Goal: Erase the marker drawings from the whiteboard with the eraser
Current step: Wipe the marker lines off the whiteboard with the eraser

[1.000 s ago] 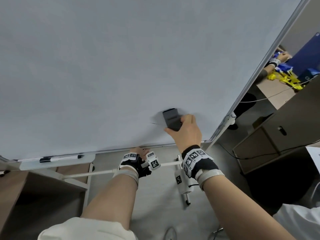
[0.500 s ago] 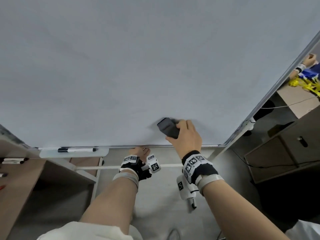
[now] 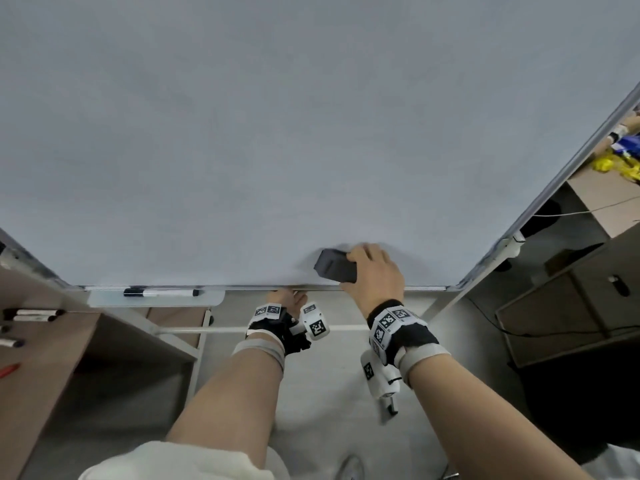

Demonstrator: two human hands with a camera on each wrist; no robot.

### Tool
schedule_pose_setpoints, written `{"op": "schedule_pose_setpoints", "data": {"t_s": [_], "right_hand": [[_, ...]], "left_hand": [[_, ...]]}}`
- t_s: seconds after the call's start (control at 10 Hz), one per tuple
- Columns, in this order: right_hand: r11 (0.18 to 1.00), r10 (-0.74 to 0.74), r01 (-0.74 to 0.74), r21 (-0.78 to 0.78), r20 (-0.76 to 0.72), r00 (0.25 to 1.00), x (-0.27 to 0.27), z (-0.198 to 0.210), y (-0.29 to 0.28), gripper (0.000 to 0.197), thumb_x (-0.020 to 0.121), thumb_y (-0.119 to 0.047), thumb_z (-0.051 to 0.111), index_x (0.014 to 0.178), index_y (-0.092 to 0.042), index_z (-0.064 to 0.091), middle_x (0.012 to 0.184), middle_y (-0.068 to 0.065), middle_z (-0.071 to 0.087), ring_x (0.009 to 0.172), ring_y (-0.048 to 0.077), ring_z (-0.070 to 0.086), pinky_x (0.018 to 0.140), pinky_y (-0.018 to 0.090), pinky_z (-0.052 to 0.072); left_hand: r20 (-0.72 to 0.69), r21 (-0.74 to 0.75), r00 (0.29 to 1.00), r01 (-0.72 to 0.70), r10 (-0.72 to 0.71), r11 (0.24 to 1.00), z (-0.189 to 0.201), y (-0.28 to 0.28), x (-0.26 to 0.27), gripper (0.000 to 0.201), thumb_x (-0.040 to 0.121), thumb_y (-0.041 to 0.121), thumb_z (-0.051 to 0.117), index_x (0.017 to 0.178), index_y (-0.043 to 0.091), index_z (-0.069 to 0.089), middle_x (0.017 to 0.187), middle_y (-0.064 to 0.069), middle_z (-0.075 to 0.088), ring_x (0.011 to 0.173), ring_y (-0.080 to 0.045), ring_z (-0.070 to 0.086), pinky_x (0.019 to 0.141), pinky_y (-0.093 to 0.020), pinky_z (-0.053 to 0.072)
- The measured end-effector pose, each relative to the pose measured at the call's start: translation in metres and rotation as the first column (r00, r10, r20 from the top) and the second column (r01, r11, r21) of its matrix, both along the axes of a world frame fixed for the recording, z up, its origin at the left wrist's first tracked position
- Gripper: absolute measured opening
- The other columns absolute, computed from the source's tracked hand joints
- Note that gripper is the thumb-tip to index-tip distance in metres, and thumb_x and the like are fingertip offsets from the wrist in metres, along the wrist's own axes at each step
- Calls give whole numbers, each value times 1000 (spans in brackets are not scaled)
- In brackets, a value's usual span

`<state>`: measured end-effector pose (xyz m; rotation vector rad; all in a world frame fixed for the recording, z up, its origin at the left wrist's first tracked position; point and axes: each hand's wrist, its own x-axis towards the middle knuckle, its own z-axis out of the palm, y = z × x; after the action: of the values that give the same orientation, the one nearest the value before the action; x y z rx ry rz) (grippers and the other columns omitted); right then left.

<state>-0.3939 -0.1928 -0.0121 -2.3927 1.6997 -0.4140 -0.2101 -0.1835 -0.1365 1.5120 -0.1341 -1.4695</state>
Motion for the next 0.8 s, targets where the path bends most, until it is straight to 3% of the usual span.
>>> {"op": "schedule_pose_setpoints", "data": {"t_s": [0.1, 0.2, 0.3, 0.4, 0.5, 0.6, 0.7, 0.8], "right_hand": [[997, -71, 70, 17, 70, 995, -15, 9, -1, 53, 75, -36, 84, 120, -24, 59, 118, 1, 57, 107, 26, 57, 74, 36, 47], [955, -232, 274, -111, 295, 927, -35, 32, -11, 52, 76, -43, 83, 117, -21, 59, 114, 1, 57, 104, 25, 58, 69, 36, 49], [877, -328, 451, -167, 478, 815, -52, 37, -21, 54, 78, -43, 81, 117, -18, 55, 116, 0, 55, 103, 24, 58, 70, 38, 52], [819, -442, 565, -97, 522, 730, -67, 22, -20, 54, 82, -35, 79, 123, -15, 51, 123, 3, 52, 109, 25, 57, 73, 38, 51], [792, -592, 598, 124, 395, 703, -74, 1, -16, 54, 82, -29, 81, 120, -8, 47, 122, 10, 50, 107, 34, 58, 76, 44, 51], [806, -590, 530, 262, 308, 746, -73, -12, -12, 54, 80, -26, 81, 116, -8, 46, 122, 11, 49, 102, 37, 60, 78, 46, 52], [811, -579, 549, 199, 403, 709, -78, -11, -13, 52, 82, -24, 80, 120, -9, 48, 124, 9, 50, 104, 35, 60, 80, 42, 50], [767, -614, 608, 204, 507, 605, -89, -4, -19, 52, 84, -26, 80, 120, -7, 48, 123, 9, 50, 103, 35, 60, 77, 36, 43]], "left_hand": [[-47, 43, 999, 10, -8, 999, 2, -3, -3, 43, 108, 7, 28, 148, -8, 30, 153, -18, 40, 110, -14, 66, 59, -9, 51], [398, 203, 876, 205, -273, 957, 12, 0, -3, 44, 109, 27, 29, 149, 14, 40, 150, -10, 47, 113, -18, 64, 91, -22, 53], [655, 310, 565, 403, -501, 861, 8, 1, 6, 43, 107, 36, 36, 146, 22, 45, 149, -6, 49, 134, -25, 50, 111, -32, 41], [677, 341, 493, 448, -547, 827, 11, 4, 3, 42, 105, 37, 39, 144, 26, 49, 147, -4, 51, 132, -24, 52, 110, -31, 42], [741, 462, 238, 496, -627, 735, 15, 10, -1, 37, 102, 38, 45, 130, 20, 60, 133, -7, 61, 121, -27, 59, 99, -31, 48], [725, 550, 104, 506, -681, 664, 24, 14, -6, 38, 102, 40, 40, 121, 14, 60, 123, -11, 64, 114, -31, 61, 92, -32, 50], [725, 571, 70, 496, -685, 655, 22, 11, -5, 41, 103, 43, 38, 130, 19, 58, 130, -7, 62, 120, -28, 59, 95, -30, 48], [717, 598, -3, 517, -697, 612, 21, 11, -9, 42, 101, 44, 42, 135, 23, 55, 137, -2, 59, 126, -25, 56, 101, -30, 46]]}}
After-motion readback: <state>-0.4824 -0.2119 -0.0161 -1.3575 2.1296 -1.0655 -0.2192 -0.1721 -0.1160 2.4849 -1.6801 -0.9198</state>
